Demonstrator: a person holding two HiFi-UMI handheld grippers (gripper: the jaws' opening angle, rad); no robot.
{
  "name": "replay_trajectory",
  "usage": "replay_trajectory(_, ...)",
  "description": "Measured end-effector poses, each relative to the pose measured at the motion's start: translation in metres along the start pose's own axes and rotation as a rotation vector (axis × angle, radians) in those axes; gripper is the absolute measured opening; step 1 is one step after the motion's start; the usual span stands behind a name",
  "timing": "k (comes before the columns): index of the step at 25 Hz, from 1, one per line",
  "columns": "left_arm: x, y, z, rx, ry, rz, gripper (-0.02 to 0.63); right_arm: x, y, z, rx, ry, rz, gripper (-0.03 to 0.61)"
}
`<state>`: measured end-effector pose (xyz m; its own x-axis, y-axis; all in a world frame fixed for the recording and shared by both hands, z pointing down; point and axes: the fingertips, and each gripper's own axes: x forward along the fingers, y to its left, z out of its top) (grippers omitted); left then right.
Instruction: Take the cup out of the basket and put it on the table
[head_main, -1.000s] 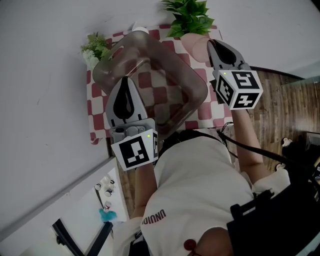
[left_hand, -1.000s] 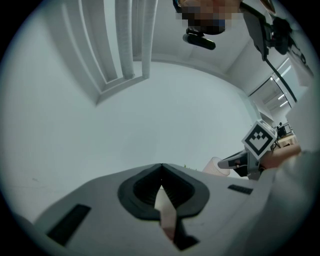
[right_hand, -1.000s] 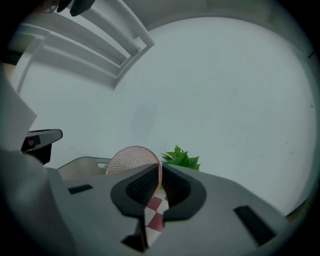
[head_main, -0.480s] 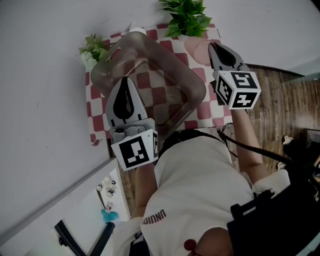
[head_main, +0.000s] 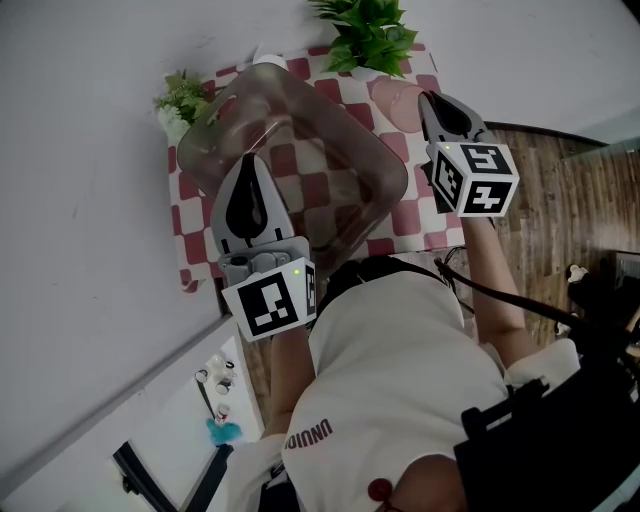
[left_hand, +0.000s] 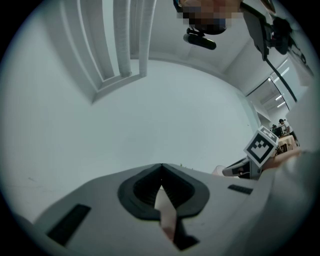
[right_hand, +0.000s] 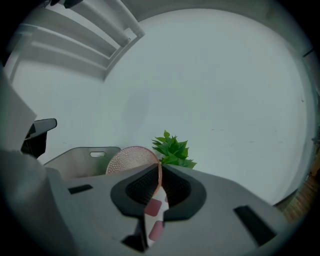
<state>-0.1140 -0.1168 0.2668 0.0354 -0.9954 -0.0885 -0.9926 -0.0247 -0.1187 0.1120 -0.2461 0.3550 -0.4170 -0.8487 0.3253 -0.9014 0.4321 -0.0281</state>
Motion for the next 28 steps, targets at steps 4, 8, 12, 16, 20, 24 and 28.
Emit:
replay_trajectory(4, 0.000, -0.002, -0.001, 0.001, -0.001, -0.006, 0.012, -0.001, -0.006, -0.009, 0.011, 0.012, -0.015, 0.035)
replay_trajectory(8, 0.001, -0.005, -0.002, 0.002, -0.001, -0.014, 0.012, -0.003, -0.012, -0.017, 0.018, 0.025, -0.032, 0.035)
replay_trajectory(12, 0.002, -0.007, -0.003, 0.000, -0.003, -0.022, 0.012, -0.003, -0.017, -0.026, 0.023, 0.049, -0.043, 0.035)
replay_trajectory(16, 0.003, -0.008, -0.003, 0.001, -0.003, -0.025, 0.012, -0.003, -0.020, -0.037, 0.030, 0.076, -0.052, 0.035)
replay_trajectory(20, 0.003, -0.009, -0.004, -0.001, -0.002, -0.026, 0.012, -0.001, -0.023, -0.048, 0.035, 0.102, -0.063, 0.035)
replay_trajectory(24, 0.004, -0.009, -0.003, -0.001, -0.004, -0.028, 0.012, 0.000, -0.026, -0.058, 0.038, 0.126, -0.069, 0.035)
replay_trajectory(28, 0.004, -0.010, -0.003, 0.000, -0.004, -0.030, 0.012, 0.001, -0.028, -0.068, 0.048, 0.155, -0.074, 0.035)
